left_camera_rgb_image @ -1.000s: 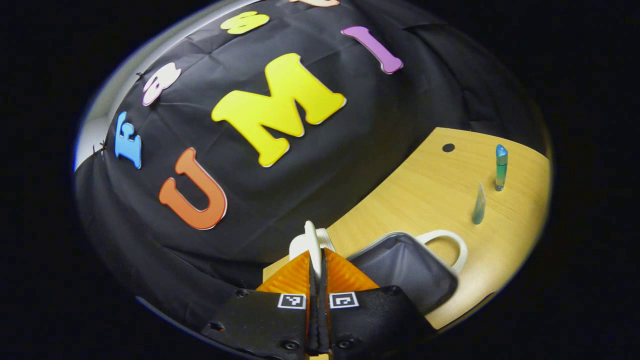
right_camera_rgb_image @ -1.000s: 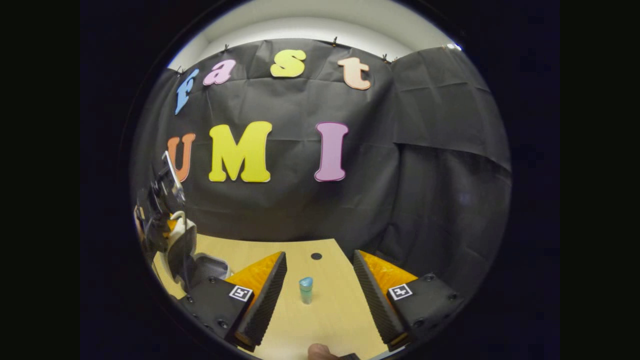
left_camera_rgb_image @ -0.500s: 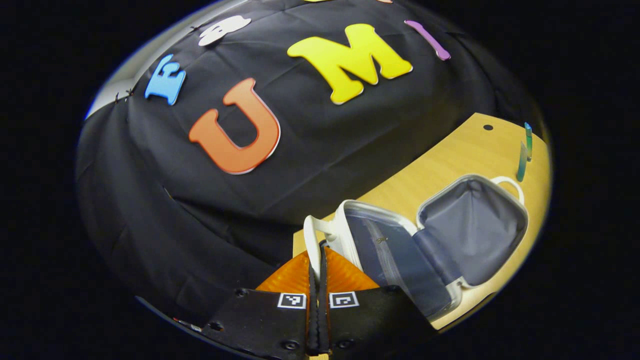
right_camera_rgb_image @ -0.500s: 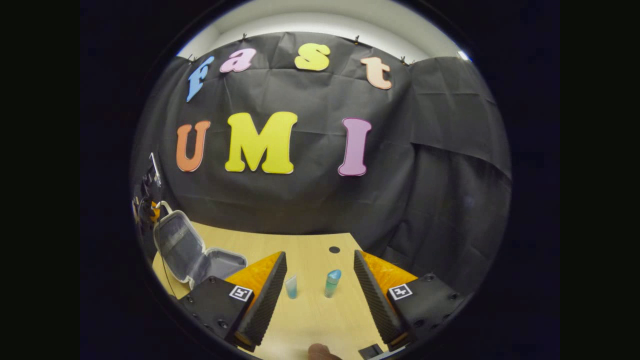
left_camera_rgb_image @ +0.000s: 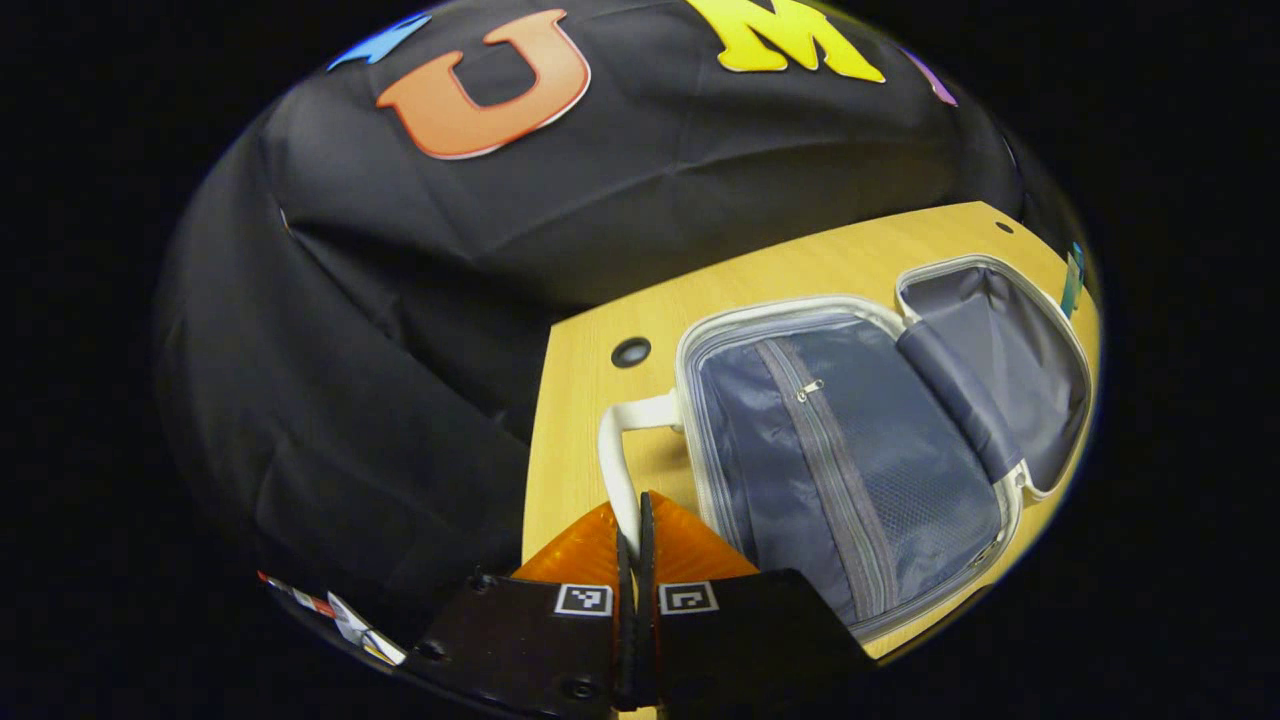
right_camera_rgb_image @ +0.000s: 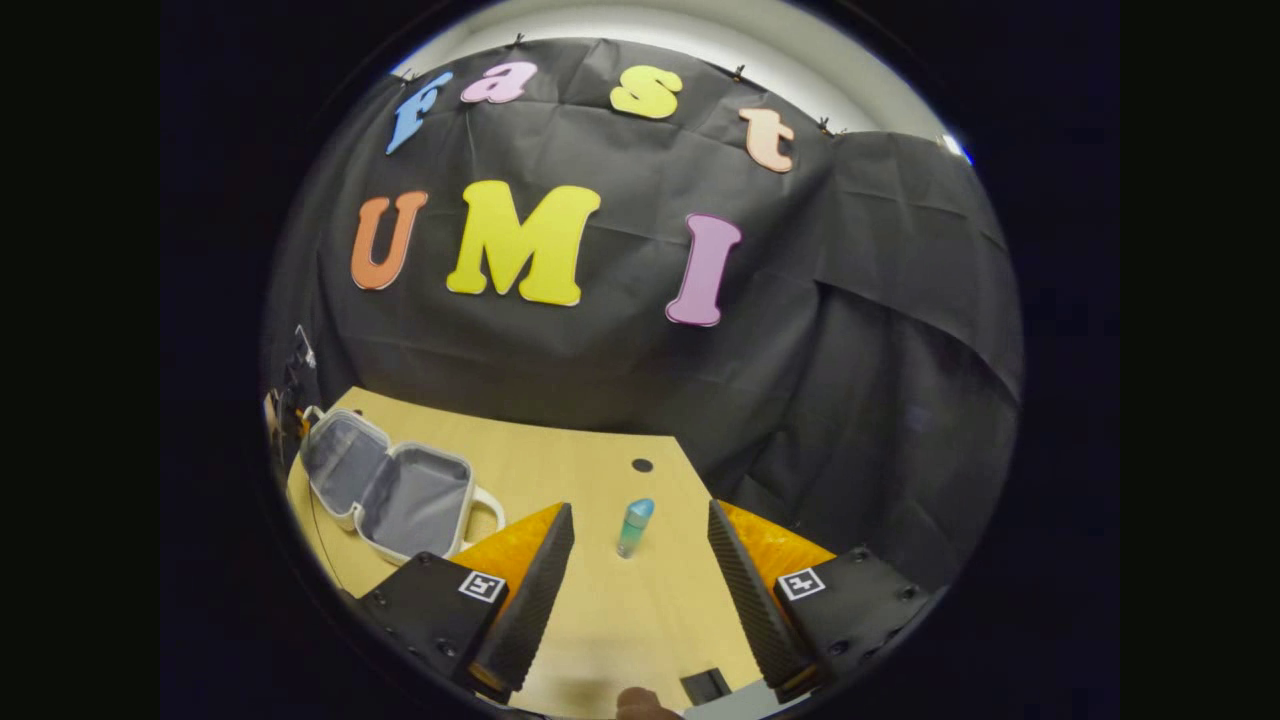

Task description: First open the suitcase, pack the skin care products into it, and then close the suitcase.

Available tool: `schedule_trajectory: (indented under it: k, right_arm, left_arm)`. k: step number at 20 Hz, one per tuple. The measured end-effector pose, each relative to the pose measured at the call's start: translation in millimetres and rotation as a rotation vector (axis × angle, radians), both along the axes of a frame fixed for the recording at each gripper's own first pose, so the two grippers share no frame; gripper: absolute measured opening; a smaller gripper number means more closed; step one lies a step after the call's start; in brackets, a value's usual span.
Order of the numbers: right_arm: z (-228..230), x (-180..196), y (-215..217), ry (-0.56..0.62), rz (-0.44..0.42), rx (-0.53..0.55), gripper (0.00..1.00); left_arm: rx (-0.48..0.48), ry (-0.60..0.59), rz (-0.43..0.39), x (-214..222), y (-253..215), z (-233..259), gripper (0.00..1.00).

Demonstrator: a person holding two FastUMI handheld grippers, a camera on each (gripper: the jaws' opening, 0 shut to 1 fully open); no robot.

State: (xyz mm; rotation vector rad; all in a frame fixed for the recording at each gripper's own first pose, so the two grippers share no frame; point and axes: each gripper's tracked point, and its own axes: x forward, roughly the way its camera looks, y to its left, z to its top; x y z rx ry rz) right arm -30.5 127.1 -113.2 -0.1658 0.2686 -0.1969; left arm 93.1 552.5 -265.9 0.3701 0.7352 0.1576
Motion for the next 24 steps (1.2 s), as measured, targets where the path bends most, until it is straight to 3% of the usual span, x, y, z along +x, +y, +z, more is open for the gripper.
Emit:
schedule_trajectory:
  k: [5,8,9,10,11,14,15,19,24]
  right_arm:
    - [-4,1,-3,0.025,-0.024,-0.013,0.80]
    - [-11,6,3,0.043,-0.003,-0.023,0.80]
    - [-11,7,5,0.044,0.007,-0.022,0.80]
    - [-11,8,7,0.044,0.016,-0.020,0.80]
    - [-11,9,9,0.041,0.027,-0.020,0.80]
    - [-17,15,13,0.049,0.070,-0.019,0.80]
    - [-17,16,14,0.047,0.087,-0.014,0.80]
    - [-18,24,6,0.037,0.153,-0.002,0.80]
    - [-17,35,-27,0.031,0.188,0.014,0.80]
  left_arm:
    - [-0.062,0.074,-0.001,-6,5,-40,0.04]
    - [-0.086,0.061,0.004,-9,10,-38,0.15]
    - [-0.078,0.054,0.021,-14,13,-35,0.34]
    - [-0.073,0.048,0.028,-18,15,-30,0.33]
    - [-0.079,0.033,0.029,-21,13,-24,0.52]
    - [-0.083,-0.034,0.024,-27,-8,7,0.73]
    - [-0.092,-0.059,0.015,-27,-22,16,0.99]
    - [-0.151,-0.166,-0.025,-31,-99,55,0.99]
    - [-0.313,-0.277,-0.099,-28,-232,80,0.99]
